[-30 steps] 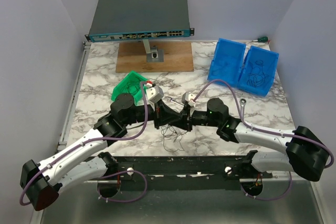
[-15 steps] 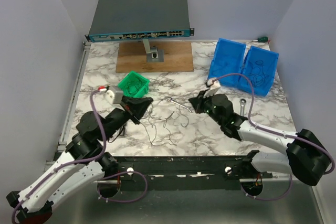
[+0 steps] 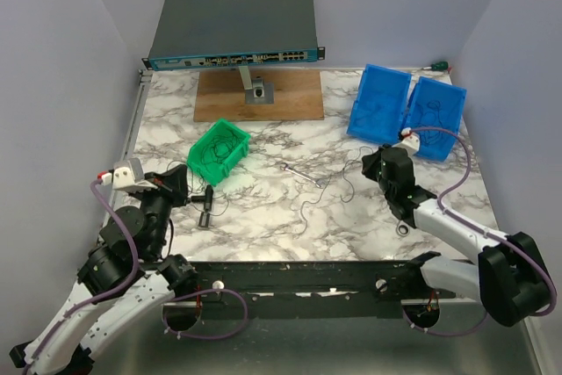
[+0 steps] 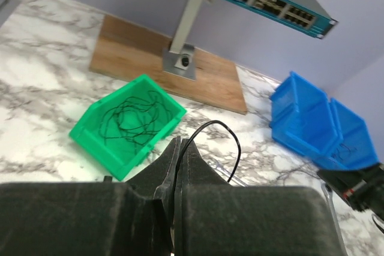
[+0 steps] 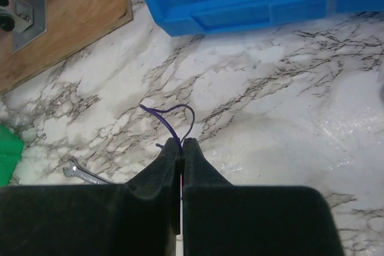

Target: Untangle the cables

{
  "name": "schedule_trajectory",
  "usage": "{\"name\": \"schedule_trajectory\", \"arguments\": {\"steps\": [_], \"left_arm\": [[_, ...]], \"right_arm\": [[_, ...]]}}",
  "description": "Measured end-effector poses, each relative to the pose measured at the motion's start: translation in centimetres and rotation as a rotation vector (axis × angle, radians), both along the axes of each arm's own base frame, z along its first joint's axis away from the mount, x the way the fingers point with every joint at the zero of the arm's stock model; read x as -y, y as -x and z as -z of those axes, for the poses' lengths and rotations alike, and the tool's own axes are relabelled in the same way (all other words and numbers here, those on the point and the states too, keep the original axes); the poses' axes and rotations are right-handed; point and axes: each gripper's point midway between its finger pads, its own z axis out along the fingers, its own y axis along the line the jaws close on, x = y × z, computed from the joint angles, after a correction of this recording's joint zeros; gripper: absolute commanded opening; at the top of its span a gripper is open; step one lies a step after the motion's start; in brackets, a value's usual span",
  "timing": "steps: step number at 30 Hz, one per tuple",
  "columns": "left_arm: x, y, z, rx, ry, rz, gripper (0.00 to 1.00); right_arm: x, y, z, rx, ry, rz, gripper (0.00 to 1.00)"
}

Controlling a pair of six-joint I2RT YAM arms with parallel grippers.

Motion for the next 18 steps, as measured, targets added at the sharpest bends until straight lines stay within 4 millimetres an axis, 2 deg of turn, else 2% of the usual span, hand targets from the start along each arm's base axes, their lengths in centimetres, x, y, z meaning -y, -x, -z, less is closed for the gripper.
{"name": "schedule_trajectory", "arguments": {"steps": [3, 7, 11, 15, 18], "left_arm": [[-1.5, 0.0, 0.7, -0.036, 0.006, -0.077, 0.0], [-1.6, -0.1, 1.1, -0.048, -0.007, -0.091, 0.0], [0.0, -1.3, 2.1, -0.105, -0.068, -0.075, 0.0], [1.6, -2.7, 3.1, -0.157, -0.139, -0.065, 0.0], [2.3, -3.9, 3.0, -0.182, -0.192, -0.08, 0.0]], "right_arm": [[0.9, 0.2, -0.5, 0.013, 0.002, 0.043, 0.01], [1.2, 0.5, -2.1, 0.062, -0.008, 0.047, 0.01], [0.9, 0.6, -3.0, 0.087, 0.006, 0.012, 0.01], [-0.9, 0.8, -4.1, 0.099, 0.002, -0.105, 0.01], [-2.4, 1.0, -4.9, 0.108, -0.017, -0.188, 0.01]]}}
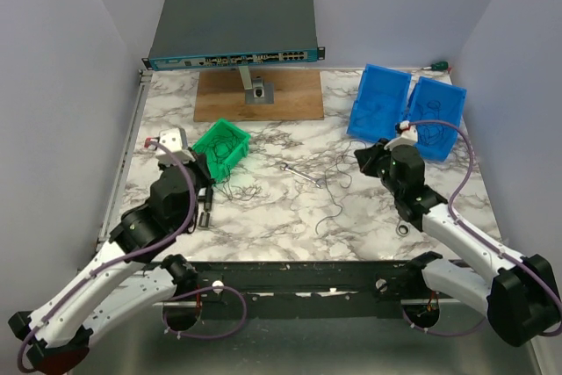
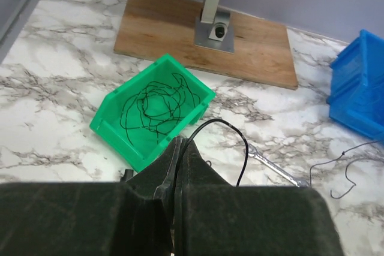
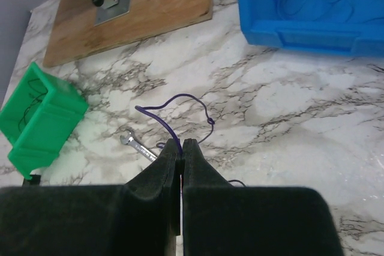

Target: Untangle the cables

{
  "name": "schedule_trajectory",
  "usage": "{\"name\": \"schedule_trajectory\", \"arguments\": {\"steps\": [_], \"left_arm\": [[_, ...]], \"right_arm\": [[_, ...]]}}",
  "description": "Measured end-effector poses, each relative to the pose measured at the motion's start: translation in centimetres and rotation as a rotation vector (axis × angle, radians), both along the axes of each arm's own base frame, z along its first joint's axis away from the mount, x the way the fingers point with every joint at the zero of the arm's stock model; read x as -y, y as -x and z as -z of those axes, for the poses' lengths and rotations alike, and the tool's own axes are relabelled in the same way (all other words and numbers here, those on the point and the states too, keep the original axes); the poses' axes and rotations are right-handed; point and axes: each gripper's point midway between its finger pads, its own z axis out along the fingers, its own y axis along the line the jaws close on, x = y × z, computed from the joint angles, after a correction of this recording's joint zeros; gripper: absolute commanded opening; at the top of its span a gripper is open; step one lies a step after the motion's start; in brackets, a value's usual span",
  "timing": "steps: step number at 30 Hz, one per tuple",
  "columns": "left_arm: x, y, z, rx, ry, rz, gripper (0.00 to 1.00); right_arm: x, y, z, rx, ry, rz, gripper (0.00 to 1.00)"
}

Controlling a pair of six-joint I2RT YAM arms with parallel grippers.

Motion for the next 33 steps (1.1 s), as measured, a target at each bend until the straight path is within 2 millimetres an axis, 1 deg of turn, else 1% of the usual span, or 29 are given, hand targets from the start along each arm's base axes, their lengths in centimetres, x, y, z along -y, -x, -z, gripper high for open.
{"name": "schedule_trajectory", "arguments": {"steps": [2, 4, 7, 8, 11, 16, 18, 20, 24, 25, 27, 33], "left_arm": [[0.2, -0.9, -0.7, -0.004, -0.026, -0.023, 0.0], [0.0, -2.2, -1.8, 0.004, -0.04, -0.064, 0.0], [-1.3, -4.5, -2.7, 0.007, -0.04, -0.142, 0.0], [-2.1, -5.3, -2.8, 0.005, -0.039, -0.179, 0.0], [-3.5, -7.2, -3.3, -0.003, -0.036, -0.247, 0.0], [-4.3, -11.0, -4.1, -0.012, -0.029, -0.298, 0.0], [-4.6, -12.3, -3.9, -0.015, -0.029, -0.318, 0.0], [-5.2, -13.4, -3.1, -0.032, -0.036, -0.339, 0.0], [-5.9, -15.4, 0.3, -0.116, -0.064, -0.372, 0.0], [-5.8, -15.6, 0.8, -0.129, -0.064, -0.373, 0.0], [-5.5, -16.0, 2.6, -0.167, -0.061, -0.371, 0.0], [-4.2, -16.6, 8.6, -0.311, -0.036, -0.358, 0.0]], "right_arm": [[-0.6, 0.2, -0.1, -0.006, -0.003, -0.037, 0.01], [-1.0, 0.5, 0.1, -0.022, -0.004, -0.064, 0.01], [-1.6, 1.0, 0.7, -0.054, 0.0, -0.105, 0.01], [-1.8, 1.1, 0.7, -0.062, -0.001, -0.12, 0.01], [-2.3, 1.6, 1.2, -0.083, 0.002, -0.159, 0.01], [-3.1, 1.7, 1.1, -0.096, -0.001, -0.205, 0.01], [-3.3, 1.7, 1.0, -0.098, -0.004, -0.216, 0.01], [-3.4, 1.6, 1.1, -0.103, -0.004, -0.219, 0.01], [-3.4, 1.7, 1.4, -0.116, 0.0, -0.221, 0.01], [-3.4, 1.7, 1.4, -0.116, 0.0, -0.22, 0.01], [-3.4, 1.7, 1.4, -0.116, 0.0, -0.219, 0.01], [-3.4, 1.7, 1.2, -0.113, -0.001, -0.218, 0.01]]}}
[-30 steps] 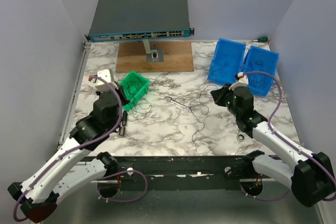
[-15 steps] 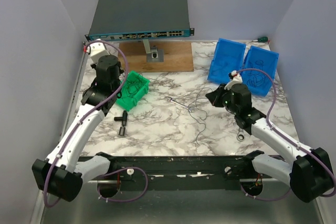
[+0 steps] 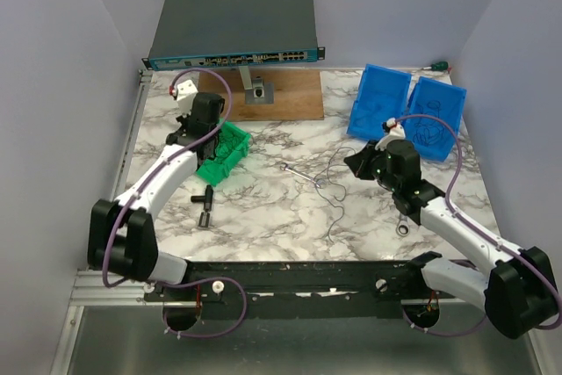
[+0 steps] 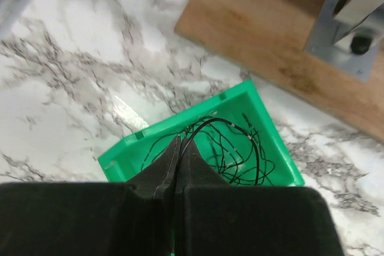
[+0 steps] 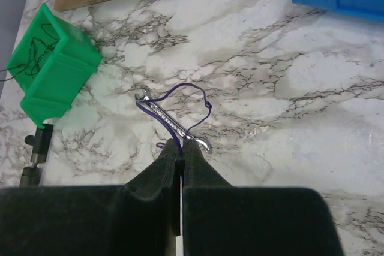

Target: Untangle the cables

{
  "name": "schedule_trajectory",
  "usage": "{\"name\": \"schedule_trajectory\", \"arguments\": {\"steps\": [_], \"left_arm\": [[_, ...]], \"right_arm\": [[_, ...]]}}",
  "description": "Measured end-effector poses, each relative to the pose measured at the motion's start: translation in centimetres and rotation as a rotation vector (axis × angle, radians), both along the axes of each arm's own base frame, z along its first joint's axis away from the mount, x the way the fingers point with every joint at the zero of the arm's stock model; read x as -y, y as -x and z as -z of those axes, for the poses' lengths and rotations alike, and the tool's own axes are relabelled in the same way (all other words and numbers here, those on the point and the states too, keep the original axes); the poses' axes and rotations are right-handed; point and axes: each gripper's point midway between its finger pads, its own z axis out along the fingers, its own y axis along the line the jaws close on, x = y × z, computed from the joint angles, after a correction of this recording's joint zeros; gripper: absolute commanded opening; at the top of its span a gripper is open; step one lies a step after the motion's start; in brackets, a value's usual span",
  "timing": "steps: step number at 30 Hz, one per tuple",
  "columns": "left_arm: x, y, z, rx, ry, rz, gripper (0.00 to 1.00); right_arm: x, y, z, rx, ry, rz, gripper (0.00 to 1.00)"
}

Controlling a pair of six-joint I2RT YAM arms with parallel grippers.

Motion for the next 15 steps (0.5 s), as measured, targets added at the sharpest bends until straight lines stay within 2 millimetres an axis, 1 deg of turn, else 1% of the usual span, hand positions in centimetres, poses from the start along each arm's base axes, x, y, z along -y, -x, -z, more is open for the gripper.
{"name": "schedule_trajectory", "arguments": {"steps": [1, 4, 6, 7, 8, 11, 15], "left_arm": [[0.3, -0.2, 1.5, -0.048, 0.008, -0.001, 0.0], [1.0, -0.9, 5.3, -0.173, 0.038, -0.009, 0.0], [1.3, -1.4, 7.5, -0.241, 0.061, -0.02, 0.0], [1.3, -1.3, 8.7, -0.277, 0.075, -0.029, 0.0], [1.3, -1.1, 9.4, -0.299, 0.088, -0.035, 0.0], [1.0, -0.7, 10.5, -0.337, 0.135, -0.054, 0.0], [0.5, -0.8, 10.7, -0.337, 0.184, -0.076, 0.0]], "right_arm": [[0.0, 0.0, -0.1, 0.001, -0.001, 0.0, 0.01], [0.1, 0.1, -0.3, 0.006, -0.002, 0.001, 0.01], [0.2, 0.1, -0.4, 0.01, -0.001, 0.007, 0.01], [0.3, 0.2, -0.5, 0.011, -0.001, 0.01, 0.01], [0.4, 0.2, -0.7, 0.014, -0.001, 0.012, 0.01], [0.6, 0.3, -1.3, 0.034, -0.004, 0.026, 0.01], [1.0, 0.2, -1.9, 0.054, -0.004, 0.046, 0.01]]}}
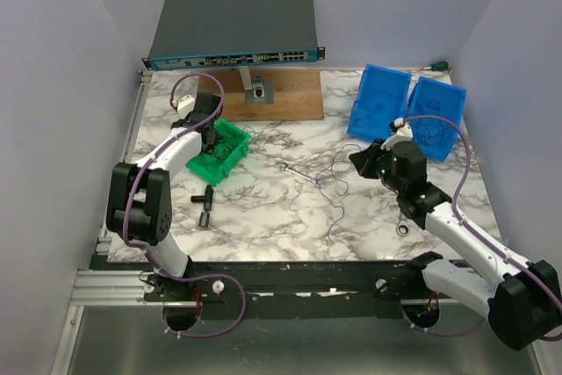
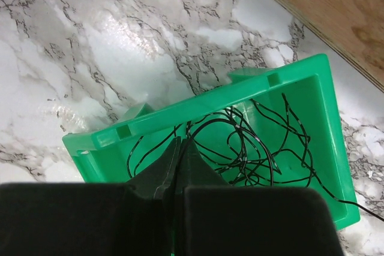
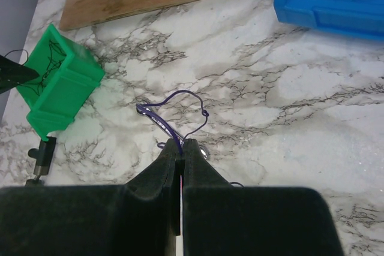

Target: Untangle the cables

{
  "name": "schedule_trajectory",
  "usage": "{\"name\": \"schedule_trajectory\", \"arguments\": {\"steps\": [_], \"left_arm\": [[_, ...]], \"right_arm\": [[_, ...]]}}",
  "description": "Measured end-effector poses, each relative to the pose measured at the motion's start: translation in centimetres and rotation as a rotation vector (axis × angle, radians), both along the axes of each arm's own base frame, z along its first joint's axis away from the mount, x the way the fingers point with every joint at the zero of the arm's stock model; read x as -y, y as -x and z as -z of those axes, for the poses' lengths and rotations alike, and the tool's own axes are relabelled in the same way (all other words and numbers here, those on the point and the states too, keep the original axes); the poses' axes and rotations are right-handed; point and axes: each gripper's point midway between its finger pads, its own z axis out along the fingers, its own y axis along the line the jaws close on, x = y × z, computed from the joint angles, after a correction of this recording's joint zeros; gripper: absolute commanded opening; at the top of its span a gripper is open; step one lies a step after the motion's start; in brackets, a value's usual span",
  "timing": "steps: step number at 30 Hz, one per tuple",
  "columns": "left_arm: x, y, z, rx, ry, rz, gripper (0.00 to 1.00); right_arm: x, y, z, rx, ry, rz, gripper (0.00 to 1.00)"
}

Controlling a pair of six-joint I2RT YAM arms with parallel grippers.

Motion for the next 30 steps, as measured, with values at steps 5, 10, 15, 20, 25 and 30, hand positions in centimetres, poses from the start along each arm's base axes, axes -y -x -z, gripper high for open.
{"name": "schedule_trajectory", "arguments": {"steps": [5, 10, 15, 20, 25, 30], "left_arm": [[0.0, 0.6, 0.9, -0.023, 0.027, -0.003, 0.17], [-0.2, 2.5, 1.3, -0.024, 0.031, 0.012, 0.25], [-0.3, 2.7, -1.6, 0.053, 0.04, 0.021, 0.41], [-0.4, 2.9, -4.2, 0.122, 0.046, 0.032, 0.57], [-0.5, 3.4, -6.3, 0.179, 0.048, 0.041, 0.81], [-0.6, 4.6, -7.8, 0.228, 0.058, 0.051, 0.99]], "right_arm": [[0.2, -0.1, 0.2, -0.004, 0.006, 0.011, 0.01], [0.1, -0.2, 0.9, -0.026, 0.015, 0.01, 0.01], [-0.2, -0.2, 2.0, -0.059, 0.024, -0.004, 0.01], [-0.3, -0.1, 2.5, -0.075, 0.027, -0.012, 0.01], [-0.4, -0.2, 3.1, -0.09, 0.032, -0.015, 0.01], [-0.7, -0.2, 3.4, -0.105, 0.033, -0.027, 0.01]]}}
